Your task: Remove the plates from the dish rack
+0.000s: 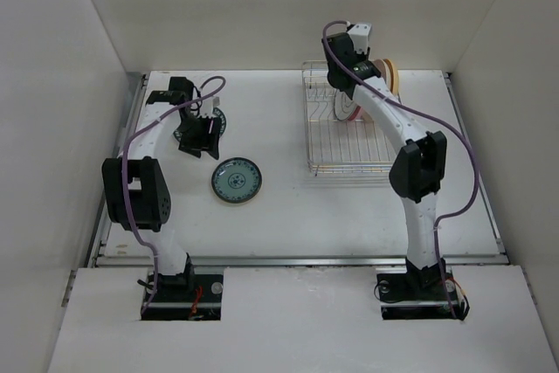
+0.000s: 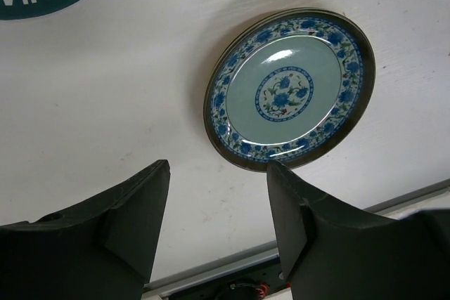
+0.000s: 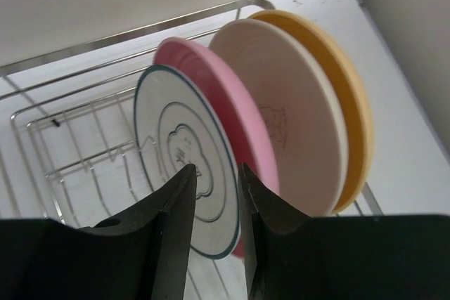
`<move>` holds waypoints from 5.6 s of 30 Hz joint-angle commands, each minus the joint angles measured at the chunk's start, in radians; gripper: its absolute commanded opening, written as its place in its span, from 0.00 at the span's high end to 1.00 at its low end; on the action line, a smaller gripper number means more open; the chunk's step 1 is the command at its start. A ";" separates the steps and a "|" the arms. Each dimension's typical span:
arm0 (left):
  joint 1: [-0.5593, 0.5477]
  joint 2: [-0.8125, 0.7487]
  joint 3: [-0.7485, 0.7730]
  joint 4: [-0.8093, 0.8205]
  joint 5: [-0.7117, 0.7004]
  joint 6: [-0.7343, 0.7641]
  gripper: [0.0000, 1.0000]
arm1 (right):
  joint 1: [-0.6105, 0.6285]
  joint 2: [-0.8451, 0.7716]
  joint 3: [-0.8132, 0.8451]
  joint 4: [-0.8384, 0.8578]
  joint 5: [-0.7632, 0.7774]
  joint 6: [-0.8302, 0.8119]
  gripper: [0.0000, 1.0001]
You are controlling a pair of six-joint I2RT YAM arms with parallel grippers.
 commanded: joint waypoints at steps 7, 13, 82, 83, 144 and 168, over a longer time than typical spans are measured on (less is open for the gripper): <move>0.004 0.007 0.031 -0.028 0.011 0.012 0.46 | -0.022 0.007 0.017 0.006 0.108 -0.050 0.64; 0.004 0.007 0.041 -0.037 0.002 0.012 0.46 | -0.031 0.025 0.017 0.015 0.064 -0.059 0.64; 0.004 0.064 0.052 -0.097 0.052 -0.008 0.44 | -0.108 0.019 -0.097 0.027 -0.269 -0.007 0.67; 0.004 0.064 0.052 -0.097 0.052 -0.008 0.44 | -0.108 0.010 -0.126 0.038 -0.289 -0.007 0.70; -0.151 -0.468 0.014 -0.313 0.519 0.278 1.00 | 0.371 -0.756 -1.034 0.836 -1.268 0.136 1.00; 0.294 0.242 0.368 0.124 0.355 -0.259 1.00 | 0.208 -0.283 -0.527 0.587 -0.934 0.209 0.40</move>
